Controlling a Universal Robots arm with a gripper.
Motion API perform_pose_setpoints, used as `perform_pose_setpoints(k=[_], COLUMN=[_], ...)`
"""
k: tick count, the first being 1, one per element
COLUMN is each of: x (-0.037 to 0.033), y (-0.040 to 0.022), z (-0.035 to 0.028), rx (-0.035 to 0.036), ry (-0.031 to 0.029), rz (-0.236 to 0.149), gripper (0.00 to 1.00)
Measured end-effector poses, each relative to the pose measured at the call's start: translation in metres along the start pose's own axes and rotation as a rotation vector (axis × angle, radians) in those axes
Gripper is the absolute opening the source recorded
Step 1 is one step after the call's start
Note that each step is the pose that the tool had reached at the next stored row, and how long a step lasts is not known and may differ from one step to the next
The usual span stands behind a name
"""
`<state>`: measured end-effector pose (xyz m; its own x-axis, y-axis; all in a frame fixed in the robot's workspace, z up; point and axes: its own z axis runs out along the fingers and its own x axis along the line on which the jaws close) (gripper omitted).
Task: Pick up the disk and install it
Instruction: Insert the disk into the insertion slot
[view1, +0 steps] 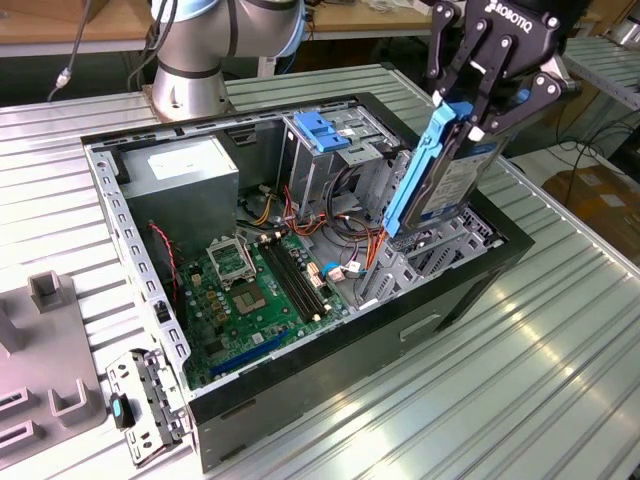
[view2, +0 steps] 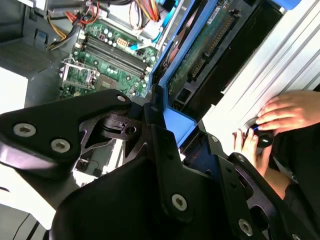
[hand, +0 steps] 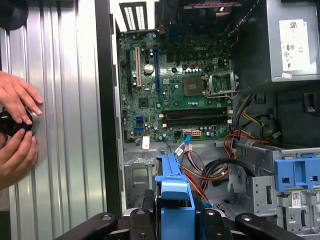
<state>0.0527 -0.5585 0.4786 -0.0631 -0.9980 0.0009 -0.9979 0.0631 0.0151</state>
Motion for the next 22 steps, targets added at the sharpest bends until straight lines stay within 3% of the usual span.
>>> perform_pose_setpoints(k=[5,13,22], x=[-0.0003,-0.0005,-0.0008], y=[-0.0068,-0.0096,-0.0146], z=[0.0038,0.0099,0.022], rx=[0.0002,0.0002,-0.0075], ry=[0.0029,0.0034,0.0037], rz=[-0.001,-0.034,-0.034], gripper=[0.37,0.37,0.37])
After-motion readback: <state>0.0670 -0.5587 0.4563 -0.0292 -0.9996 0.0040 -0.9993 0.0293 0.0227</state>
